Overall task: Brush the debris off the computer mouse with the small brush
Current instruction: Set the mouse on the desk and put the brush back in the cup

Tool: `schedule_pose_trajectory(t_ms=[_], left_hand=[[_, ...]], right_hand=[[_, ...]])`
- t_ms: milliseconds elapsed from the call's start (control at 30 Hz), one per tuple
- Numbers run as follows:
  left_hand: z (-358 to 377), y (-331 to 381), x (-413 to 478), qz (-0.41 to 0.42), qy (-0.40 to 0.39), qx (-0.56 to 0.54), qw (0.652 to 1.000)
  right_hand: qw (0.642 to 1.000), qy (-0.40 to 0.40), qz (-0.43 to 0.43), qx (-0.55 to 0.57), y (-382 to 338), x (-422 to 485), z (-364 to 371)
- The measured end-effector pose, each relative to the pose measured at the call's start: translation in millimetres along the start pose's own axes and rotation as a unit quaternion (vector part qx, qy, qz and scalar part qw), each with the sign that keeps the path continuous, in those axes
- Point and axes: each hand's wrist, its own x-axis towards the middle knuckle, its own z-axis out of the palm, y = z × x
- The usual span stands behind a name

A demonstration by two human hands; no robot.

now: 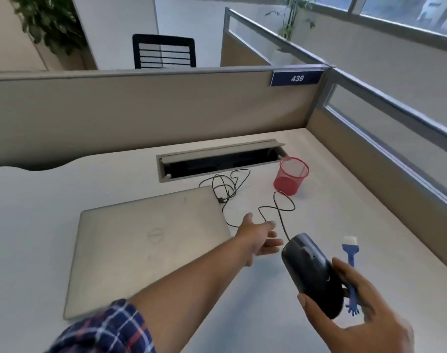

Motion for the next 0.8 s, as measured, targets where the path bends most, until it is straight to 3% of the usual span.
schedule_pose_trajectory(t_ms=[200, 533, 800], left_hand=[[14, 19, 43, 0.012, 0.019, 0.014, 1.0], [-17, 82, 58, 0.247, 0.179, 0.07, 0.95], [-66, 107, 69, 0.243, 0.215, 0.118, 0.938]], right_hand=[[1.0, 0.01, -0.023, -0.002, 25, 24, -15], [0.999, -0.013, 0.006, 0.051, 70, 53, 31], [0.992, -0.061, 0.098, 0.046, 84, 92, 112]])
